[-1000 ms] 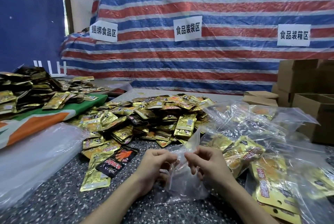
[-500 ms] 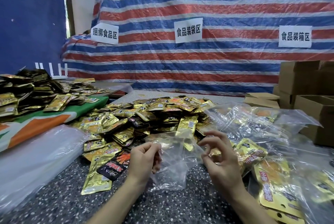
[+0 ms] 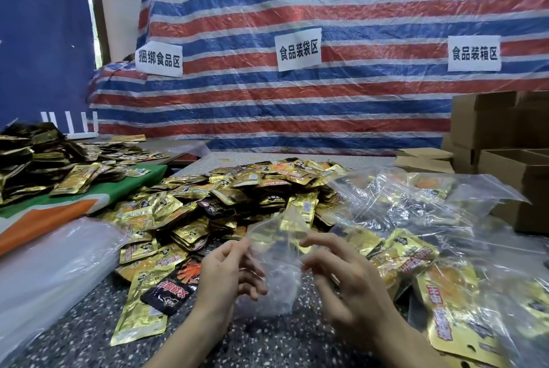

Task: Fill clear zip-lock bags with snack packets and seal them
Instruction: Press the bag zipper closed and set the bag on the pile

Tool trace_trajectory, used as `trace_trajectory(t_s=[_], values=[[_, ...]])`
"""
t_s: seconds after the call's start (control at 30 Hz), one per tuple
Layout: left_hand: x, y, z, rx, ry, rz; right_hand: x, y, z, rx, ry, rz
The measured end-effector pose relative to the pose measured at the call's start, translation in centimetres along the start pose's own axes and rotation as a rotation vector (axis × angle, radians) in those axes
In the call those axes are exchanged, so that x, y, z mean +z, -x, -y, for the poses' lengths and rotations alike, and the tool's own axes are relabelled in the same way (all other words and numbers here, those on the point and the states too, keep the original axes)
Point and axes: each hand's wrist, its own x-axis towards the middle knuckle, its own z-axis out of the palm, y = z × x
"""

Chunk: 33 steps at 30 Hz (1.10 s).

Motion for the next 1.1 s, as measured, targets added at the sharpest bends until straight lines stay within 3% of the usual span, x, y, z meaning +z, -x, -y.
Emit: trace_trajectory(t_s=[0.07, 0.2, 0.27, 0.37, 0.47, 0.57, 0.8, 1.0, 1.1], values=[[-0.1, -0.8, -0.6, 0.125, -0.147, -0.071, 0.1, 0.0, 0.0, 0.03, -0.034, -0.01], [-1.2, -6.1, -3.0, 0.424, -0.868, -0.328, 0.6, 0.0, -0.3, 0.052, -0.137, -0.034], [-2.0, -9.4, -4.4, 0.413, -1.14, -0.385, 0.8, 0.1, -0.4, 0.058, -0.157, -0.048], [-3.0, -13.4, -5.2, 0.188, -1.361, -0.344, 1.0, 0.1, -0.6, 0.071, -0.196, -0.06], [-3.3, -15.7, -5.1, -0.048, -1.3, -0.314, 1.2, 0.0, -0.8, 0.067, -0.212, -0.085], [-3.5, -16.9, -5.1, -0.123, -1.128, -0.317, 1.2, 0.0, -1.0, 0.083, -0.223, -0.105], [-2.8, -16.9, -6.2, -0.094, -0.795, -0.523, 0.9, -0.1, -1.2, 0.118, -0.267, -0.101], [-3.1, -15.5, -9.2, -0.021, -0.49, -0.579, 0.6, 0.0, -1.2, 0.147, -0.282, -0.075], [-3.5, -14.2, -11.0, 0.033, -0.538, -0.557, 0.6, 0.1, -1.1, 0.155, -0.29, -0.061]])
